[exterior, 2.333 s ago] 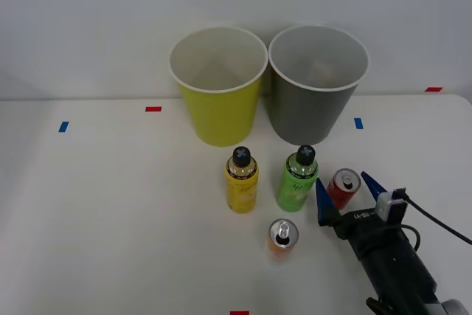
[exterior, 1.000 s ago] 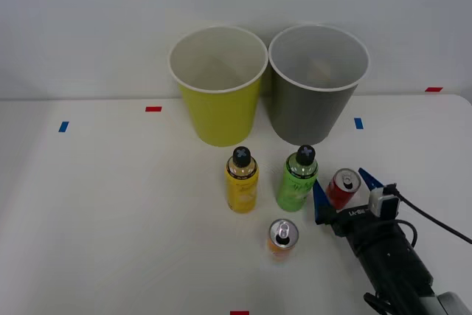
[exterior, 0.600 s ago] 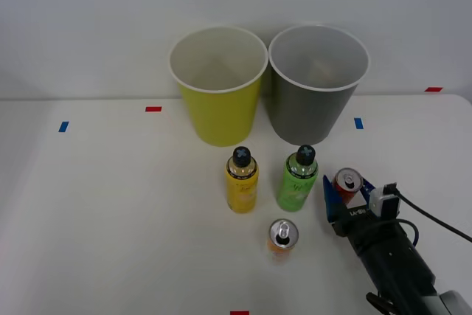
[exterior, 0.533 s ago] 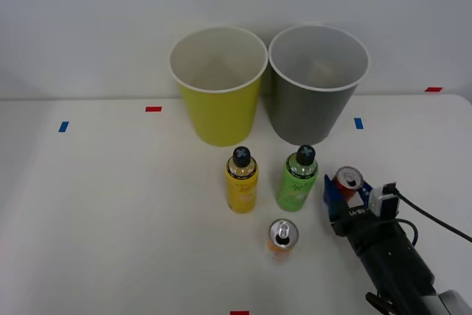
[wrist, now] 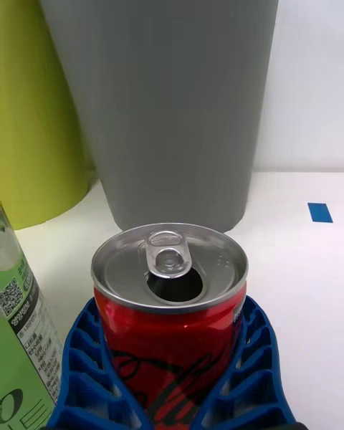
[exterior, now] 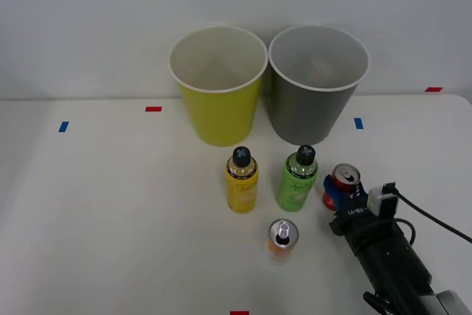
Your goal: Put cans in the gray bin, plastic bottles in the light green bin
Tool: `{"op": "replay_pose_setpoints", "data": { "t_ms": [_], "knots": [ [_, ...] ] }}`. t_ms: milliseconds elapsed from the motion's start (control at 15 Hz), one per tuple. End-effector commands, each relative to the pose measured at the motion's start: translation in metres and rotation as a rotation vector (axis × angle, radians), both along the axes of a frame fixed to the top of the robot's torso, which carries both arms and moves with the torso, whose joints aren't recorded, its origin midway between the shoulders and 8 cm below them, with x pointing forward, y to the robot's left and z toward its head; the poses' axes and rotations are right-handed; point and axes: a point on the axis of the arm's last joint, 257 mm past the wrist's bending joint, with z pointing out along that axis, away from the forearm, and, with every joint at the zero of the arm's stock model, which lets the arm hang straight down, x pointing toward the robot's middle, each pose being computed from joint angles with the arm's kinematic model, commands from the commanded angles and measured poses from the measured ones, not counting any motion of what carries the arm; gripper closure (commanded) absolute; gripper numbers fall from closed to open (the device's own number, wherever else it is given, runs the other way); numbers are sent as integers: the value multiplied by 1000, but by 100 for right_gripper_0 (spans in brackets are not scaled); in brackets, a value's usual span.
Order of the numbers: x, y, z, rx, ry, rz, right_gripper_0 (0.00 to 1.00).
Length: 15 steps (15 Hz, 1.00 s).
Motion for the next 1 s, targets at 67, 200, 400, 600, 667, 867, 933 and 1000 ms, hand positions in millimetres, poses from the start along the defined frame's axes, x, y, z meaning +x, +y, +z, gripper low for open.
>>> {"op": "replay_pose_setpoints", "data": {
  "t_ms": [67, 200, 400, 600, 667, 867, 933, 1000],
  "knots": [
    [-2, 2, 1, 13, -5, 6, 100],
    [-7, -1, 2, 28, -12, 15, 100],
    [-25, -12, 7, 73, -38, 43, 100],
    [-28, -17, 34, 113, -102, 74, 100],
    [-27, -16, 48, 123, -125, 84, 100],
    [-22, -12, 86, 208, -183, 104, 100],
    [-19, -11, 94, 227, -195, 108, 100],
    [-16, -10, 105, 250, -214, 113, 100]
  ]
}}
